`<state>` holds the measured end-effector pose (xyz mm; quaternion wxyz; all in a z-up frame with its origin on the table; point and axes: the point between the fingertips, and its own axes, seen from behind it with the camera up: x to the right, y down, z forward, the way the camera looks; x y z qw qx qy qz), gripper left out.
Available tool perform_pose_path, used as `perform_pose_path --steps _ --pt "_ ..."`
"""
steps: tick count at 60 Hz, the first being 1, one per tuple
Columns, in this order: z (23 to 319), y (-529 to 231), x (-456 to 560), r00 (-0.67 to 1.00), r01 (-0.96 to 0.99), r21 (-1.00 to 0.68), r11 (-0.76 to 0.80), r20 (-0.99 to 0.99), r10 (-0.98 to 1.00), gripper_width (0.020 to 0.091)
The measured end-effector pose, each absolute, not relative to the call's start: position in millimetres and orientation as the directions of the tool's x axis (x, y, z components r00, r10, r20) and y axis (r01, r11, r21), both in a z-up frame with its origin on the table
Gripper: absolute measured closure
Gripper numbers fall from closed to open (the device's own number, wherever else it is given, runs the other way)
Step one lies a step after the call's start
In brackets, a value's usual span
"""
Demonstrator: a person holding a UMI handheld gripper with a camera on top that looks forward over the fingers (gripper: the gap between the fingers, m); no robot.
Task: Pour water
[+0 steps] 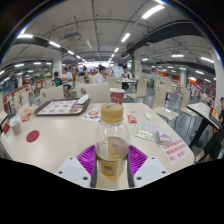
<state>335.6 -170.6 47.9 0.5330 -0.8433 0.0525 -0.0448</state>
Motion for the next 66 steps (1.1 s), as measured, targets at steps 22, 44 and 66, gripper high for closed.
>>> perform_pose_path --steps 22,44,66 --pt "75 -162 327 0.962 0.051 -0.889 -0.455 0.166 -0.217 0.0717" --pt "242 -91 186 0.564 0.693 -0.578 -0.431 0.807 -0.177 0.0718" --pt "219 -15 -64 -0.249 0.952 0.252 -0.175 0.968 0.038 0.0717"
